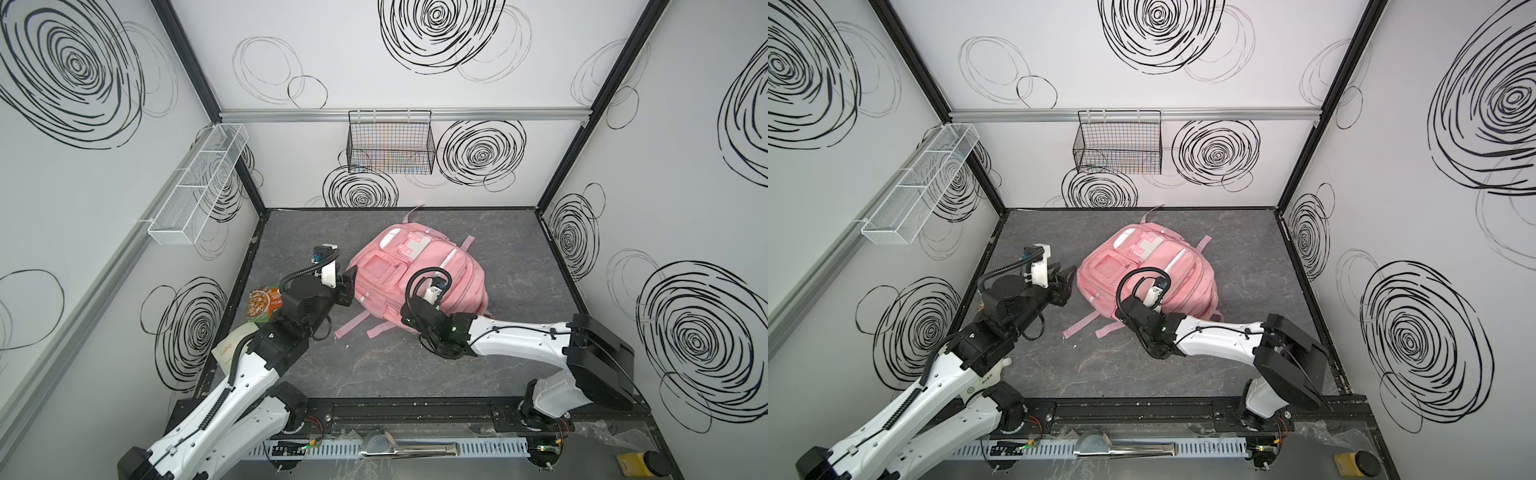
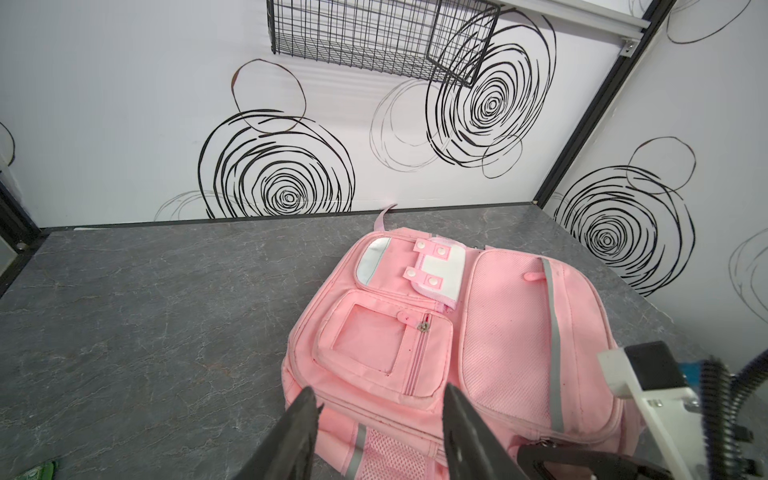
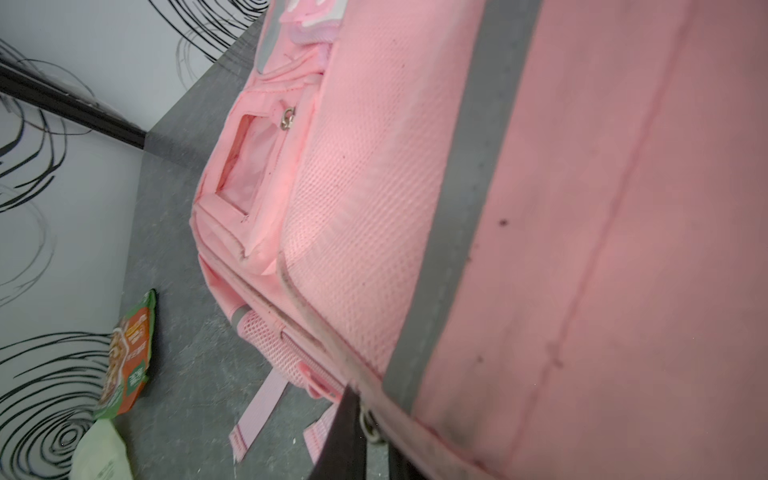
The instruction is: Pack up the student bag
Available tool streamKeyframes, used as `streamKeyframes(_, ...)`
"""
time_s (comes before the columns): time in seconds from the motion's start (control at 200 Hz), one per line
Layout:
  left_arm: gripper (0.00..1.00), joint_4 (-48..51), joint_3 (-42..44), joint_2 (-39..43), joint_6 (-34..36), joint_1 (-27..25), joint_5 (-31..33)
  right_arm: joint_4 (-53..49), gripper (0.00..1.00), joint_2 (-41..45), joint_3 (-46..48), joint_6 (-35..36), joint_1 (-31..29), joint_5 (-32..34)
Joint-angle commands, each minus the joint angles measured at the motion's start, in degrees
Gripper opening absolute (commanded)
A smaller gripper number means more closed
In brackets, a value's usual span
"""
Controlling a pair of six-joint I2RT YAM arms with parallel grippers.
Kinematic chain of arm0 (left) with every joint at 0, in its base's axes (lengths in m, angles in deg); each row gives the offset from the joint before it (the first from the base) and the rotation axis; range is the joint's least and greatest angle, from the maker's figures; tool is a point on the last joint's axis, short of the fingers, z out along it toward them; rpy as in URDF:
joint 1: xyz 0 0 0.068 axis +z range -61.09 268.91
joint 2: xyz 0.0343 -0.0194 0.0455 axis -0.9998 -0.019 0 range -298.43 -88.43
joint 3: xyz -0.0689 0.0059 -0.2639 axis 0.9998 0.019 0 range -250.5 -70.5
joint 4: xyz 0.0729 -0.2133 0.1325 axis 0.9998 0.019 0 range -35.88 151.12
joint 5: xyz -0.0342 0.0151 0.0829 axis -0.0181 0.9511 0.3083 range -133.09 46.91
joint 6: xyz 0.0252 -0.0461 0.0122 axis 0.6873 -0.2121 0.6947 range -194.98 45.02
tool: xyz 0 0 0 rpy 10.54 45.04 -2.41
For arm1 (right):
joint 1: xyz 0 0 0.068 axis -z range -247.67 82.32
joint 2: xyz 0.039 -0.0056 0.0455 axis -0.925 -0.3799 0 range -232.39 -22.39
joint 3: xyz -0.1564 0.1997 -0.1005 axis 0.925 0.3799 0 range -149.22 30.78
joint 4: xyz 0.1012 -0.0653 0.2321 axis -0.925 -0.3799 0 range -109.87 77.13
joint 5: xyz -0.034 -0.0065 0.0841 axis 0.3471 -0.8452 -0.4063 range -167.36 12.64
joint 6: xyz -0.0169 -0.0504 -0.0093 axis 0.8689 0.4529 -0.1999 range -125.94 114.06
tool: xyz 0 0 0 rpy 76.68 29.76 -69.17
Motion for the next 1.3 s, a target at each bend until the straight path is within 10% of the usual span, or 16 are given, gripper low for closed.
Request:
streamKeyframes(0.0, 0.57, -2.8, 0.3, -1.3, 1.5, 0.5, -1.2, 0.5, 0.08, 5.0, 2.7, 3.3, 1.2, -2.7)
streamKeyframes(0.27, 0.68, -7.2, 0.7, -6.1, 13.8, 0.8, -14.4, 10.0, 0.0, 12.0, 10.0, 10.0, 8.7, -21.8)
streamKeyframes(0.625, 0.58, -22.8, 3.2, -20.1, 38.1, 0.3, -36.3, 14.8, 0.0, 17.1, 14.4, 15.1, 18.7, -45.5)
streamKeyframes(0.9, 0.58, -22.0, -2.5, -31.5, 58.8, -6.4, -36.6, 16.9, 0.0, 20.7, 16.5, 16.0, 25.2, -58.0)
streamKeyframes(1.291, 0.53, -21.2, -7.6, -40.9, 67.7, -9.5, -36.3, 16.0, 0.0, 20.7, 16.3, 18.3, 25.9, -64.7)
